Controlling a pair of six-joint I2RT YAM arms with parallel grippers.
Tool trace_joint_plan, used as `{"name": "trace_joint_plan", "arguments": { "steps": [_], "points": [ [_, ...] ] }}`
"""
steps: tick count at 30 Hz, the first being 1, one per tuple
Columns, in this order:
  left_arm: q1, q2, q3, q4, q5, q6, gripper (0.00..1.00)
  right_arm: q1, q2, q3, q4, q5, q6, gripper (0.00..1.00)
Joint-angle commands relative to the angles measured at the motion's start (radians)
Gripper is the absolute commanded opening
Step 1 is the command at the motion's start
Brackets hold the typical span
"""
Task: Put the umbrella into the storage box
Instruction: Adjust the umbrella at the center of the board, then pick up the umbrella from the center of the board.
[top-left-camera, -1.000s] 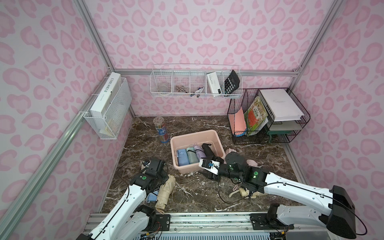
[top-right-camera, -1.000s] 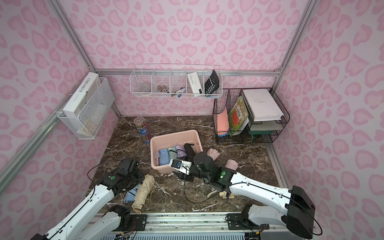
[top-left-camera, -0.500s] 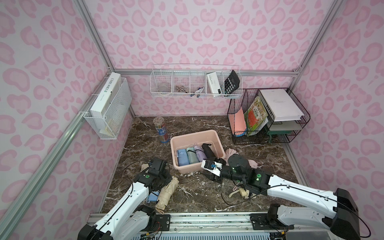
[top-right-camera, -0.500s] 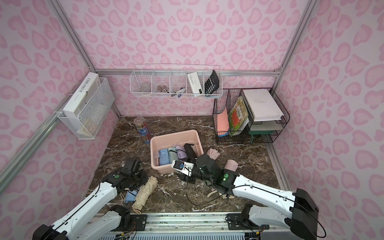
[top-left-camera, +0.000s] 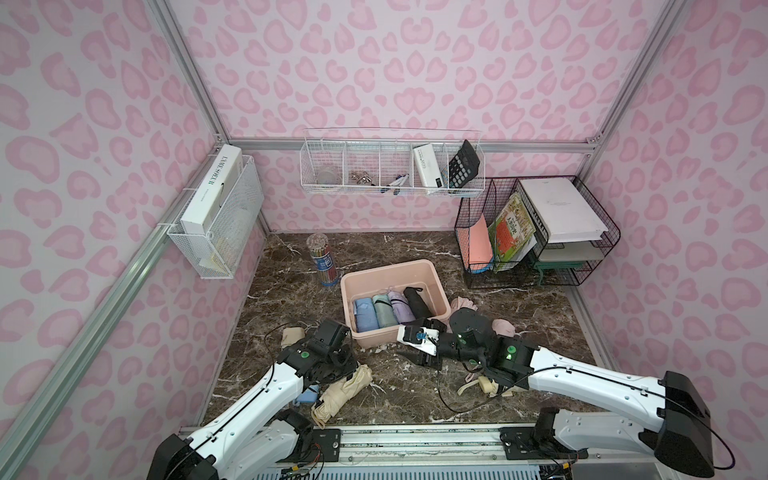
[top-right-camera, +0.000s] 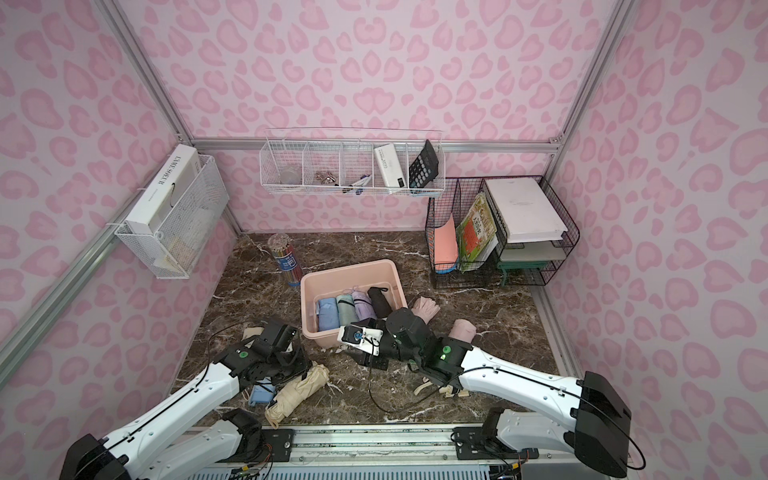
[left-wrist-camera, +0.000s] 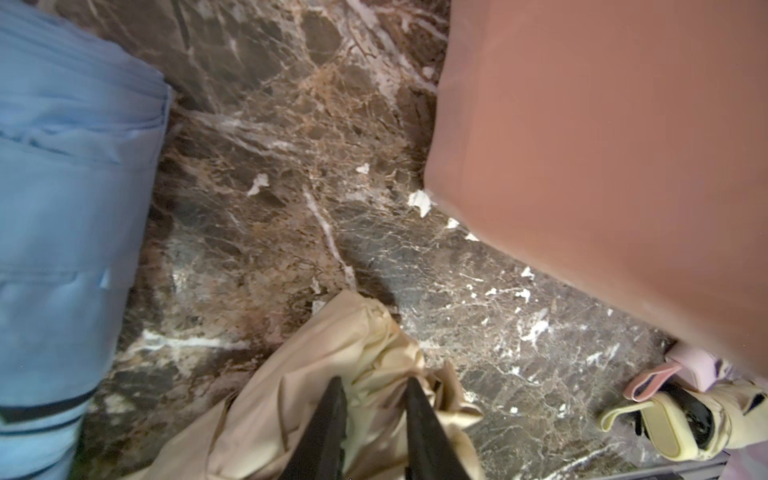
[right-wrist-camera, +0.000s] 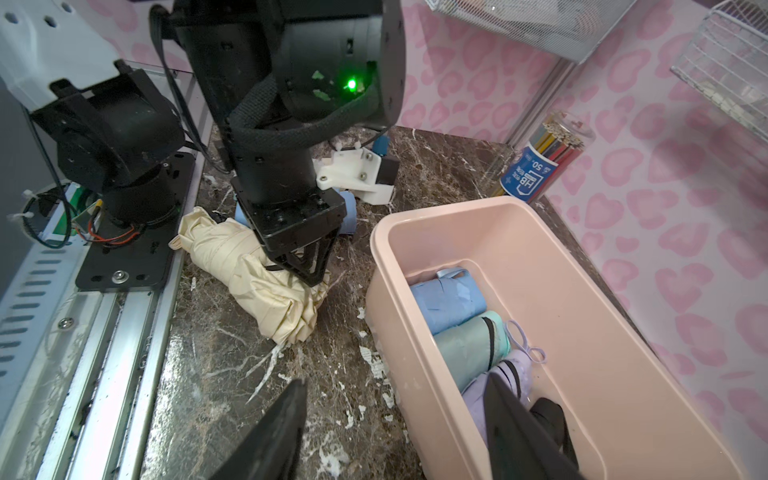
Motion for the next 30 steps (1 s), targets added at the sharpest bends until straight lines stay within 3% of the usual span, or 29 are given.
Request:
{"name": "trace_joint_plan", "arguments": {
  "steps": [1,7,17,23,30],
  "points": [
    [-0.001,-0.018,0.058,-0.067,-0.028,0.003,0.27,0.017,0.013,0.013,-0.002,-0.053,-0.063,0.63],
    [-0.001,-0.113,0.209,-0.236,-0.245,-0.014,0.35,0.055,0.084,0.049,-0.035,-0.084,-0.168,0.66],
    [0.004,-0.321,0.362,-0.452,-0.618,-0.097,0.44,0.147,0.349,0.213,-0.159,-0.094,-0.404,0.73],
    [0.003,-0.419,0.411,-0.539,-0.700,-0.118,0.49,0.194,0.504,0.333,-0.220,-0.080,-0.472,0.75],
    [0.004,-0.489,0.427,-0.592,-0.710,-0.126,0.51,0.232,0.657,0.465,-0.270,-0.065,-0.521,0.77]
  ]
}}
